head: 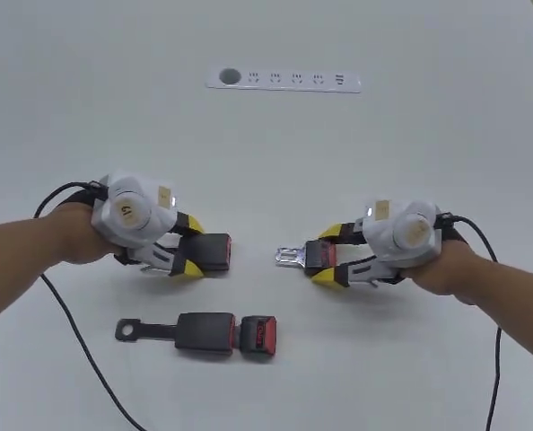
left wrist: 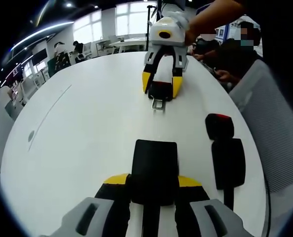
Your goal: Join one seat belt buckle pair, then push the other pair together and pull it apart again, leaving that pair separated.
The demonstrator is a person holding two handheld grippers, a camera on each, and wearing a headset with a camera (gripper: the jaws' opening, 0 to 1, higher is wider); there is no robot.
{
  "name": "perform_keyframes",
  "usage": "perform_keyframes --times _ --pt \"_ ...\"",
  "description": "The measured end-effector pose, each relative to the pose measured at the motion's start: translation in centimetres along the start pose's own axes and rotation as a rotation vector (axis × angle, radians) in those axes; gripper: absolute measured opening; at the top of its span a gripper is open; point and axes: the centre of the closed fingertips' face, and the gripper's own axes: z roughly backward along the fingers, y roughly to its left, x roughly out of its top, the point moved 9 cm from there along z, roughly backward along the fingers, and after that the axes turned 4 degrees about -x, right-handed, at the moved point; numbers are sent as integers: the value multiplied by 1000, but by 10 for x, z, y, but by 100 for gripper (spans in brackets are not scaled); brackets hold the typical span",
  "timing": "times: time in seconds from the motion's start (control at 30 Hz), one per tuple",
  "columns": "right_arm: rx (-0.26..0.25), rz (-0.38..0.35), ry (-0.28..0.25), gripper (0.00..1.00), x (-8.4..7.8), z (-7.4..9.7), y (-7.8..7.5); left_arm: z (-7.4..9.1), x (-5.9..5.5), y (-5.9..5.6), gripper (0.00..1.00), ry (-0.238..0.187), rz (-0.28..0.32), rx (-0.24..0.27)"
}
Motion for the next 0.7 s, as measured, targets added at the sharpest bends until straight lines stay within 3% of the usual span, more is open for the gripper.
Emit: perform_keyframes --times 0.5,0.7 --pt "-18 -15 32 37 -18 20 -10 1 -1 0 35 -10 4 -3" --pt "-29 -17 40 37 -23 29 -5 1 -1 0 35 -9 3 -5"
